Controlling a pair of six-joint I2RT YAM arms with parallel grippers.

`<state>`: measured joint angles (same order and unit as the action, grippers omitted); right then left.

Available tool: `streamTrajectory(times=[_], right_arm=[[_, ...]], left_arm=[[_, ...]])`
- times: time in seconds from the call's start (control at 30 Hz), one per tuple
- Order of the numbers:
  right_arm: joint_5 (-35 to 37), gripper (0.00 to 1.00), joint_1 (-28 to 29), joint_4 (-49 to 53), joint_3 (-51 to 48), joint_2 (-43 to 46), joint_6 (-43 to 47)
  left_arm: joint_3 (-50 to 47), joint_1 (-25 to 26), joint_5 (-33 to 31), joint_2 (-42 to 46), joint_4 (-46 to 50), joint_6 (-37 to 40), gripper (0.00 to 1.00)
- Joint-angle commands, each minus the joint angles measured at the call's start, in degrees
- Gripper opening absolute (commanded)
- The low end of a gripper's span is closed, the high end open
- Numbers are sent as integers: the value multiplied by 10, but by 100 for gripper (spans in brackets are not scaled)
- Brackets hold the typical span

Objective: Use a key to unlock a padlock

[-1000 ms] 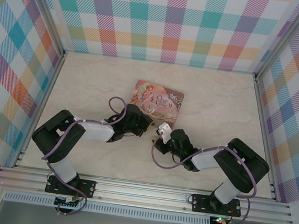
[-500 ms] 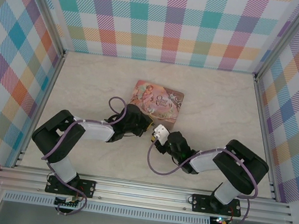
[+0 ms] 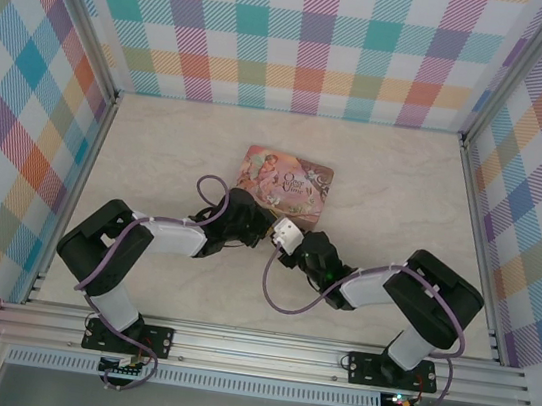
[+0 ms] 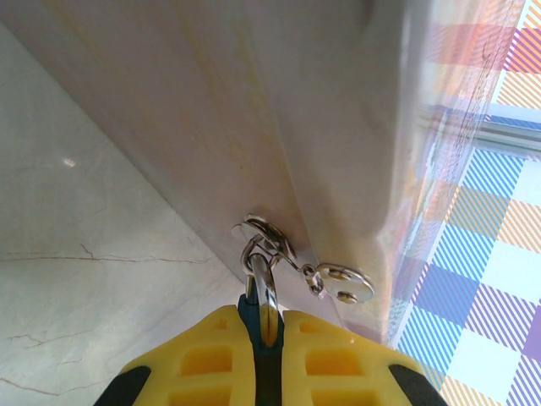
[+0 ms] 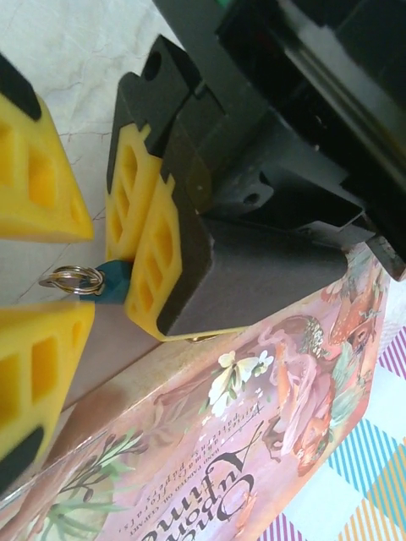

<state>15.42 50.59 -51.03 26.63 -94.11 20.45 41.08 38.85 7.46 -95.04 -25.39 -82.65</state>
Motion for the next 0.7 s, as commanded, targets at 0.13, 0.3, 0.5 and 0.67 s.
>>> streamTrajectory(times=[0.13, 0.3, 0.5, 0.67], right_arm=[[7, 18, -6, -22, 5, -15, 4], [14, 18, -7, -17, -11, -7, -2], [11, 15, -7, -5, -15, -4, -3], [11, 13, -7, -12, -8, -8, -2]], left_arm=[[11, -5, 6, 17, 11, 7, 0], [11, -6, 6, 17, 10, 7, 0], [12, -5, 6, 15, 9, 7, 0], [12, -5, 8, 14, 9, 7, 0]])
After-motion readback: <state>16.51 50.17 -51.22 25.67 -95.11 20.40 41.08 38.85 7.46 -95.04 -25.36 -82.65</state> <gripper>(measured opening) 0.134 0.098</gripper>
